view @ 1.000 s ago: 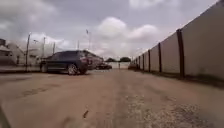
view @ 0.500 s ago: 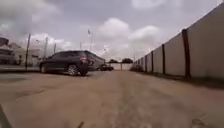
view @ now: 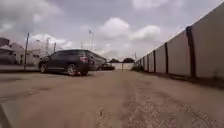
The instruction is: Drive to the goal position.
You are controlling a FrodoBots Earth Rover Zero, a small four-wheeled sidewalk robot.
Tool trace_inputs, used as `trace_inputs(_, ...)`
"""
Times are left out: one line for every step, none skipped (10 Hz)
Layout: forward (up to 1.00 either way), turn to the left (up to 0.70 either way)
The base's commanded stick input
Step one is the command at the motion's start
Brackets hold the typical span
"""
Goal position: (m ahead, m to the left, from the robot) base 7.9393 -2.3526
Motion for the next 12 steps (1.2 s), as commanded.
trace_inputs(0.7,0.0)
trace_inputs(0.7,0.0)
trace_inputs(0.7,0.0)
trace_inputs(0.7,0.0)
trace_inputs(0.7,0.0)
trace_inputs(0.7,0.0)
trace_inputs(0.7,0.0)
trace_inputs(0.7,0.0)
trace_inputs(0.7,0.0)
trace_inputs(0.7,0.0)
trace_inputs(0.7,0.0)
trace_inputs(0.7,0.0)
